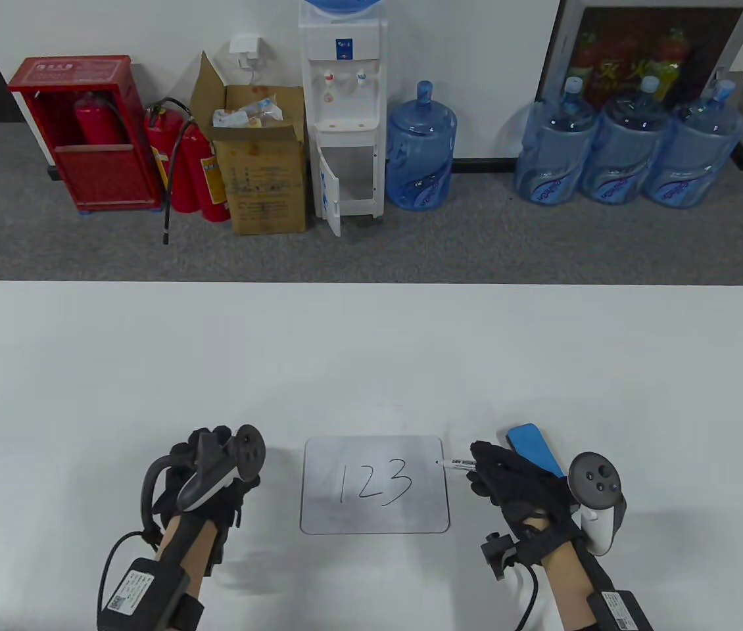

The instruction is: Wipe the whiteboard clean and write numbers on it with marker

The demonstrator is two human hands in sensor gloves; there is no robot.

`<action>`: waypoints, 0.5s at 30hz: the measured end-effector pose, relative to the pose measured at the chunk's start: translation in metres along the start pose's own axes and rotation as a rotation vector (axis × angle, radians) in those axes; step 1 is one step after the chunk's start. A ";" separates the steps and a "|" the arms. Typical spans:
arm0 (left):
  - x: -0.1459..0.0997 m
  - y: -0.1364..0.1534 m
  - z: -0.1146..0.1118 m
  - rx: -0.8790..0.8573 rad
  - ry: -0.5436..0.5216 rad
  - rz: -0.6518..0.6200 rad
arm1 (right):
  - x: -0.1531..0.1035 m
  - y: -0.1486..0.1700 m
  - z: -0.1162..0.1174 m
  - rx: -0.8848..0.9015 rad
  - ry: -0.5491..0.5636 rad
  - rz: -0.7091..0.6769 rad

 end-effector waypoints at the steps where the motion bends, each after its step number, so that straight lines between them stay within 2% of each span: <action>1: 0.002 0.006 -0.004 0.018 0.017 0.024 | 0.000 0.000 0.000 -0.001 -0.001 -0.002; 10: 0.016 0.008 -0.034 0.080 0.061 0.068 | 0.000 0.000 0.001 -0.016 -0.009 -0.015; 15: 0.019 0.010 -0.037 0.030 0.023 0.081 | -0.001 0.000 0.002 -0.017 -0.007 -0.014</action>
Point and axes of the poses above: the tracker on the back of each hand, its own y axis roughly to the little-finger side, its own x axis roughly from the wrist to the fingertips, z = x × y, the point moved 5 cm from there along x, roughly from the wrist to the fingertips, and after that the axes turned 3 degrees about y, right-handed, at the moved point
